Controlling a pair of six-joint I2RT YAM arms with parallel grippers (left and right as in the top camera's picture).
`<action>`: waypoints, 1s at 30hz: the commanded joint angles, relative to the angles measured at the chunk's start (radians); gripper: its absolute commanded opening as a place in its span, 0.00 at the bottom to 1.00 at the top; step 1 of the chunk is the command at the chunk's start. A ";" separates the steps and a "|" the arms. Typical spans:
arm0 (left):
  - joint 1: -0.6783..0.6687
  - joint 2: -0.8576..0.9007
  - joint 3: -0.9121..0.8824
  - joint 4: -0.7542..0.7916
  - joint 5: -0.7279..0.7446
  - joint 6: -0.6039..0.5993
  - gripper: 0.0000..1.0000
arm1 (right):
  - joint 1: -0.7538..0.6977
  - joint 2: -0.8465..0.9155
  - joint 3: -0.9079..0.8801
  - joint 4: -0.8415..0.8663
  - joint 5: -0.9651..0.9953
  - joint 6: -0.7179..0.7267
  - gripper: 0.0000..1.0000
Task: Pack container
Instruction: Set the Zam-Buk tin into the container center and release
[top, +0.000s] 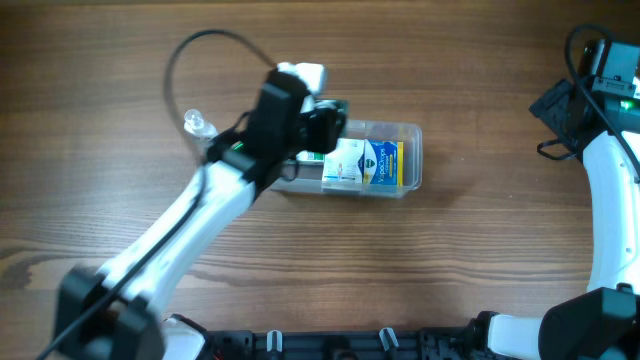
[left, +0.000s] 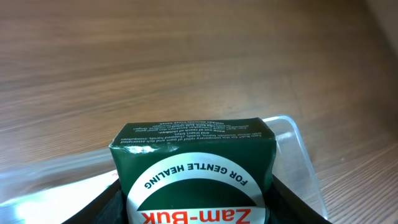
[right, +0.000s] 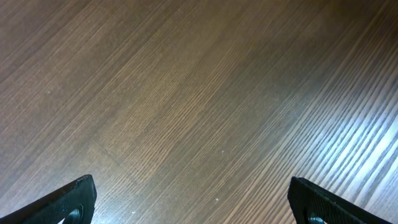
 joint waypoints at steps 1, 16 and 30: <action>-0.066 0.129 0.088 -0.018 -0.009 -0.004 0.45 | 0.001 0.008 0.004 0.003 -0.010 0.019 1.00; -0.098 0.254 0.090 -0.103 -0.119 -0.097 0.67 | 0.001 0.008 0.004 0.003 -0.010 0.019 1.00; 0.065 -0.064 0.352 -0.484 -0.293 -0.095 0.78 | 0.001 0.008 0.004 0.003 -0.010 0.019 1.00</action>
